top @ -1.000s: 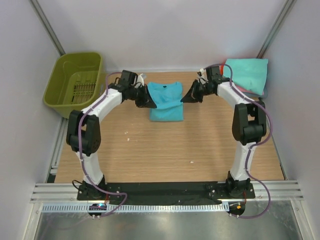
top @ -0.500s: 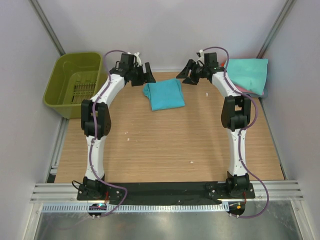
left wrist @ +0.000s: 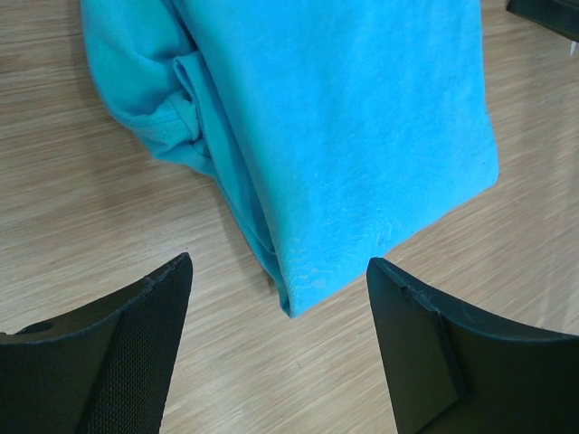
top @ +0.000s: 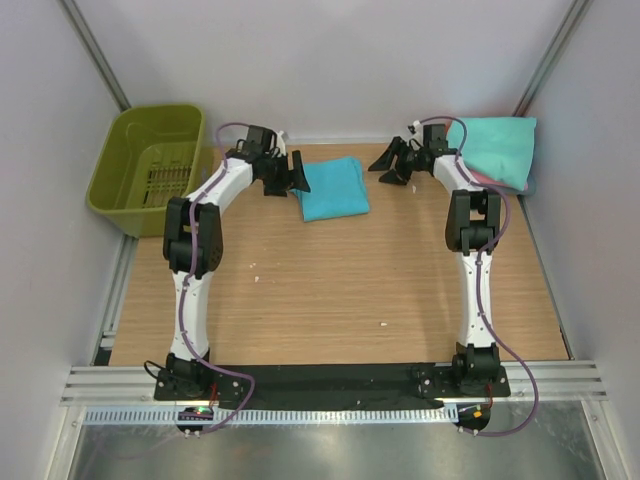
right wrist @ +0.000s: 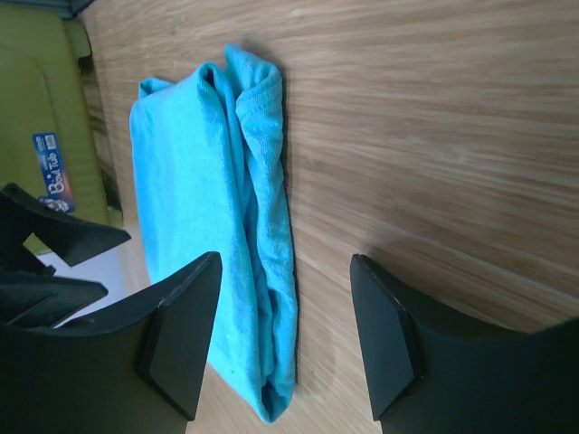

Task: Fold and stack the t-shirts
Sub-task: Fold the tshirt, then neatly place the folded tshirt to the corner

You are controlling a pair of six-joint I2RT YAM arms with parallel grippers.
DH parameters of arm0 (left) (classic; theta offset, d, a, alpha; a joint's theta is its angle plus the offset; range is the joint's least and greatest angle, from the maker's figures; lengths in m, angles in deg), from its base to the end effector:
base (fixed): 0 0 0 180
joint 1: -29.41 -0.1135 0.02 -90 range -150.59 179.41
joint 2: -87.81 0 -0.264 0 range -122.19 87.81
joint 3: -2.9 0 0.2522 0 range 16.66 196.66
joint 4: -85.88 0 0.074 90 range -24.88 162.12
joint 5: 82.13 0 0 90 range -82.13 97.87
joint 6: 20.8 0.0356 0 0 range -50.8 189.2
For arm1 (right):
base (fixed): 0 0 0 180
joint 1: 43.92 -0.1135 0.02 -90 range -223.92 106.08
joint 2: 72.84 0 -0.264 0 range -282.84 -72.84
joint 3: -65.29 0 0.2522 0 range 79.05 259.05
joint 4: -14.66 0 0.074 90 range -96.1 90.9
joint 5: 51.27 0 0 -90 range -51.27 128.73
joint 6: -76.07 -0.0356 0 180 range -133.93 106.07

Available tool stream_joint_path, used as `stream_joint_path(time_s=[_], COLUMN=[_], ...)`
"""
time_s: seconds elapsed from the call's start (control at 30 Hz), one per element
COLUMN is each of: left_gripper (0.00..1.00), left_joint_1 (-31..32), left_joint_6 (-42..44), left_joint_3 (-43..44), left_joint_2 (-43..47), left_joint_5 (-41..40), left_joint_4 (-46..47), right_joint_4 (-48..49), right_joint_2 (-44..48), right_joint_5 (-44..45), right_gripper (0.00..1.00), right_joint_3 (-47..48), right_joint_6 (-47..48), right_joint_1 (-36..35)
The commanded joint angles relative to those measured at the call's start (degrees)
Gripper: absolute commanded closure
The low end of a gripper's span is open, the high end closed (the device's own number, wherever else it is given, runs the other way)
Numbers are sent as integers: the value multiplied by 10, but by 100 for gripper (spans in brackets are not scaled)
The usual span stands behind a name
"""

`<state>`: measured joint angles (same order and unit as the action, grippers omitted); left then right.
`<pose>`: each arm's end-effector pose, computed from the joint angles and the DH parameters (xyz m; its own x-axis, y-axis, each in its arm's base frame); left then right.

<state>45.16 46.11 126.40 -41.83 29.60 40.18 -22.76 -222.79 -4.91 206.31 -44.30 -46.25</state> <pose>0.4828 -0.1499 0.2056 -0.8814 -0.1299 -0.4542 0.1377 0.8490 -0.5101 0.5651 0.0476 0.1344 -0.8793 0.3304 -0.3431 -0.0705 0.6220 0.7798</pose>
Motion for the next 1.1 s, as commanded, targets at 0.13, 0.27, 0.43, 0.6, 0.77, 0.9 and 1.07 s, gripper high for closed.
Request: stream_joint_path(time_s=[0.13, 0.27, 0.43, 0.6, 0.77, 0.9, 1.07], left_gripper=[23, 24, 25, 25, 25, 25, 25], left_joint_1=[7, 8, 10, 9, 9, 10, 14], left_joint_6=[35, 44, 37, 21, 5, -2, -11], left_joint_3=[4, 6, 7, 7, 15, 27, 33], left_joint_2=[0, -12, -28, -43, -61, -76, -91], left_joint_5=[0, -12, -8, -2, 16, 26, 34], left_joint_4=[6, 2, 6, 9, 22, 30, 36], right_joint_4=[23, 26, 30, 26, 20, 12, -7], right_joint_2=[-54, -69, -78, -84, -87, -90, -93], right_joint_5=[-13, -22, -22, -22, -19, -9, 7], right_gripper=[35, 35, 36, 37, 38, 40, 42], right_joint_3=[36, 34, 33, 26, 24, 21, 23], right_joint_6=[-2, -10, -18, -15, -11, -3, 7], right_joint_1=[-17, -30, -44, -51, -54, -60, -73])
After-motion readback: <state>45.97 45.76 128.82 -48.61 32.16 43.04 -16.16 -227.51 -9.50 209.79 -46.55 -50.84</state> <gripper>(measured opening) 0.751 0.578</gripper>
